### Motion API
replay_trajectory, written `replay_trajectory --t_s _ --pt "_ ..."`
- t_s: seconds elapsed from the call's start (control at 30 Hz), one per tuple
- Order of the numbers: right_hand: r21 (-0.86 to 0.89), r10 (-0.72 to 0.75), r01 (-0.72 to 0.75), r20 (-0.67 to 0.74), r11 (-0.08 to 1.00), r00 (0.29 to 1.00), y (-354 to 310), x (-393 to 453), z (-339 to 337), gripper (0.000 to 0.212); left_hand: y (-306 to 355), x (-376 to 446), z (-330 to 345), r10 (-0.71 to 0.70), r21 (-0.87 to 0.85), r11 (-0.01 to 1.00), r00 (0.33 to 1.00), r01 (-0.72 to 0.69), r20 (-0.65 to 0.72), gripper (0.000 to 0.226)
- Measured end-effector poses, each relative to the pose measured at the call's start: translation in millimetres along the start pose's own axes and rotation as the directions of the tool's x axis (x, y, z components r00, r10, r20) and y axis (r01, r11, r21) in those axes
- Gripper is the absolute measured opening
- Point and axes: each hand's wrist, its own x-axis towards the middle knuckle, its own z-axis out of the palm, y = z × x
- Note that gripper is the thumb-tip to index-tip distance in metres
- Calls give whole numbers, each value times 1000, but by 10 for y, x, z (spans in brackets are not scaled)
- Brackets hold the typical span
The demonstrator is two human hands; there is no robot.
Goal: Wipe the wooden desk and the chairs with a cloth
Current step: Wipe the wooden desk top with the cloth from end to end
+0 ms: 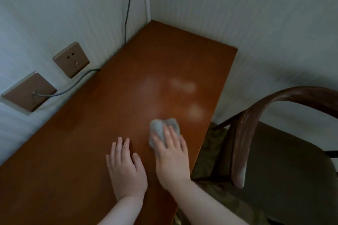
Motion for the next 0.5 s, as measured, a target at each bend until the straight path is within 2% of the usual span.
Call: replay_trajectory --t_s 0.03,0.07,0.13,0.17,0.2,0.23,0.3,0.33,0.37,0.4,0.43,0.5 --pt "-20 -204 206 75 978 976 26 -196 -36 48 -6 5 4 8 3 1000 1000 -8 1 47" --pt "-32 -355 366 178 930 918 145 -342 -102 44 -10 7 5 13 11 1000 1000 -13 5 46" --pt "-35 -526 576 365 817 768 560 -369 -265 41 -3 3 11 10 34 999 1000 -11 16 42" --pt "-37 -568 632 400 774 719 778 -269 -323 43 13 7 6 4 50 999 1000 -5 22 42" --pt "-46 -554 622 406 781 726 936 -106 -355 45 29 13 5 -8 68 998 999 6 36 42" --pt "-69 -483 542 370 838 794 1004 83 -364 46 38 18 6 -23 85 996 998 18 51 43" --pt "-112 -199 227 220 967 955 862 417 -315 47 42 21 19 -38 105 994 997 31 65 45" --pt "-108 -40 58 159 992 987 678 539 -231 48 44 22 16 -42 102 994 997 35 61 45" --pt "-91 85 -73 125 993 989 461 605 -141 49 42 21 18 -42 97 995 998 37 56 44" --pt "-72 138 -132 101 989 985 233 605 -57 50 41 22 20 -38 92 995 998 34 46 44" --pt "-52 118 -114 81 992 990 27 539 -1 51 34 21 25 -31 85 996 999 28 34 42" --pt "-9 -95 98 157 995 983 -167 238 51 49 1 23 32 -8 43 999 1000 9 -5 43"
